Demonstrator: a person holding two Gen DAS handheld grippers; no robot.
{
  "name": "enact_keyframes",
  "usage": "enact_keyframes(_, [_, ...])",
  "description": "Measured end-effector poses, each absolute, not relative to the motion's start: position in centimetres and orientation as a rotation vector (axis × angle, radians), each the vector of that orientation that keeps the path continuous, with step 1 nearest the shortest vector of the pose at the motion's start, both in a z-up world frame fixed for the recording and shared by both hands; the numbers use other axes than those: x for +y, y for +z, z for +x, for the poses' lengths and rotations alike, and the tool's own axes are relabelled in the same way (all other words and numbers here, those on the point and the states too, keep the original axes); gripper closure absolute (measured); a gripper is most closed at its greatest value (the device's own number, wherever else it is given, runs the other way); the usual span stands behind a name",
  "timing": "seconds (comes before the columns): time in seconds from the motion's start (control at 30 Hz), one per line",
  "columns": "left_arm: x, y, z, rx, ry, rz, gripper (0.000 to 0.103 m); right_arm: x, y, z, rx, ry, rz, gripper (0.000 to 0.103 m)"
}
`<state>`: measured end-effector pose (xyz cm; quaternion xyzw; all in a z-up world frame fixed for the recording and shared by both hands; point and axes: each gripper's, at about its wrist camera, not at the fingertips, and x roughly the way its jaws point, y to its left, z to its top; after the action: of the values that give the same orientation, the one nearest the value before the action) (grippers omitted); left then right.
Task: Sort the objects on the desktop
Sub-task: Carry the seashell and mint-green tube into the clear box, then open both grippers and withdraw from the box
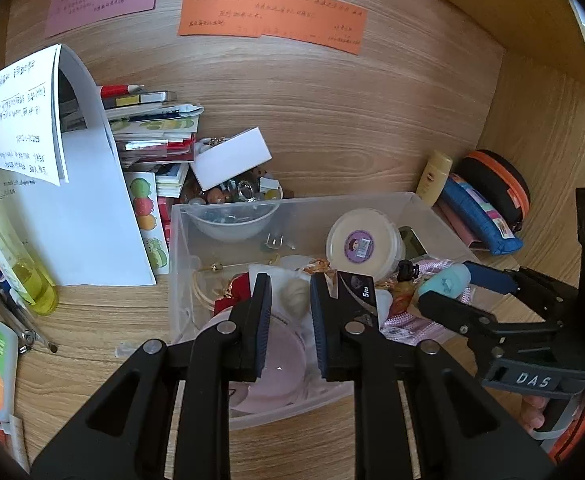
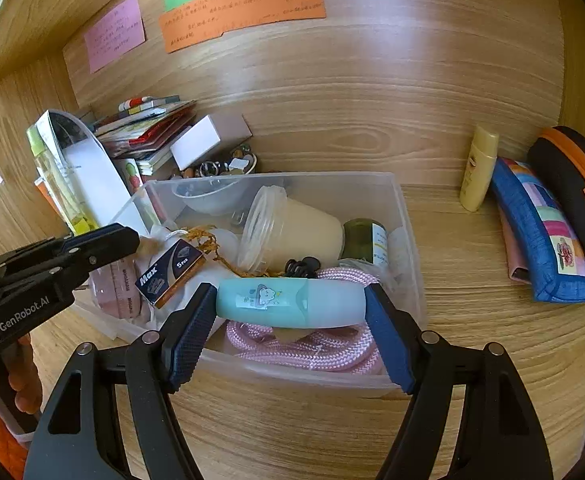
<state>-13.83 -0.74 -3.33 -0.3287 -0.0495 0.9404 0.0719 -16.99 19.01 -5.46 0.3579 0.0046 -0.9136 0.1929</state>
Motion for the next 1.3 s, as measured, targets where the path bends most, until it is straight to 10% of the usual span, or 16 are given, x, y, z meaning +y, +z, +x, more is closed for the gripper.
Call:
enact_keyframes(1.0, [-1.3,-1.0,-8.2,-0.143,2.979,-0.868,0.008,19.9,-3.7,-14.2,0.04,-2.617,0.963,0.018])
enact_keyframes(1.3, [-0.7,-0.1,-4.9,-0.157,3.046,-0.845,0.007,21.3,-2.6,-10.9,0.012,-2.61,0.924,0.016])
